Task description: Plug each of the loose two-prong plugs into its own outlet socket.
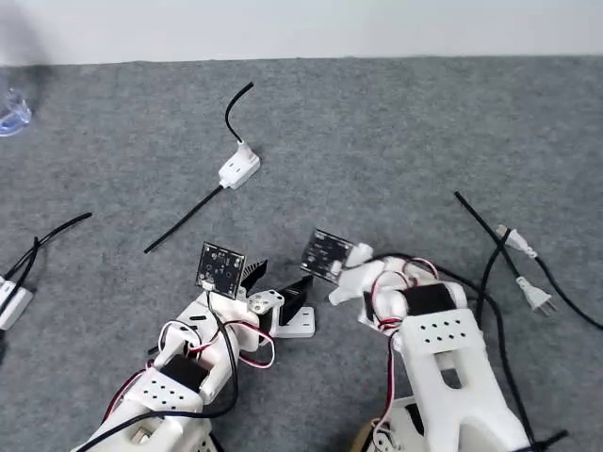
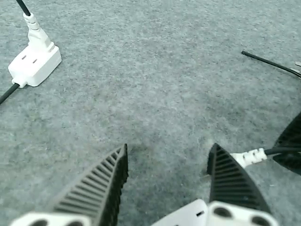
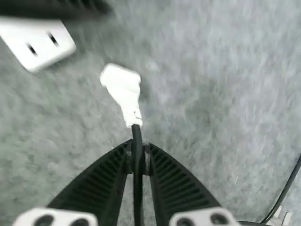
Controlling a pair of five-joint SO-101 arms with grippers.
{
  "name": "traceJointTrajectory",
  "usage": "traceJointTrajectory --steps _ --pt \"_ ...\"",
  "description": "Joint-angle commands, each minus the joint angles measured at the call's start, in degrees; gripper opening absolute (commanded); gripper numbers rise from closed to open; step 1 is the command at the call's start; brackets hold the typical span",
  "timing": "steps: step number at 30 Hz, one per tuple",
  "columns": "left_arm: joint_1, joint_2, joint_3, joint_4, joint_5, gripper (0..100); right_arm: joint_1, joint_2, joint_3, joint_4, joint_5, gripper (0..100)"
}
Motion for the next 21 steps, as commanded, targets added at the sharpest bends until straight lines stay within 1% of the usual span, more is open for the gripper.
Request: traceJointTrajectory --steps 1,5,8,10,12,14,15,17,21 --pt "-0.4 -0.4 -0.2 0.4 0.2 26 4.9 -0.9 2.1 -3.6 5.4 0.9" --pt "-0.4 -0.4 -0.2 0.4 0.2 26 9.5 -0.9 4.6 -3.6 9.7 0.9" --pt "-0.4 -0.4 -0.2 0.4 0.2 26 10.8 -1.2 5.6 -3.3 10.2 2.7" --pt "-0.4 -0.4 -0.2 0.4 0.2 26 10.3 -1.5 6.2 -3.2 10.0 9.8" --pt "-0.4 -0.4 -0.2 0.4 0.2 26 8.9 -1.5 7.3 -3.2 10.0 20.8" --pt "-0.4 -0.4 -0.2 0.4 0.2 26 6.5 -1.5 8.3 -3.2 10.2 30.6" --pt "-0.4 -0.4 -0.2 0.4 0.2 26 5.0 -1.5 8.3 -3.1 10.2 33.6" --pt "-0.4 -0.4 -0.2 0.5 0.2 26 2.2 -1.5 8.1 -3.1 10.2 34.3" --pt "-0.4 -0.4 -0.2 0.5 0.2 26 -2.5 -1.0 6.8 -3.1 10.0 27.0"
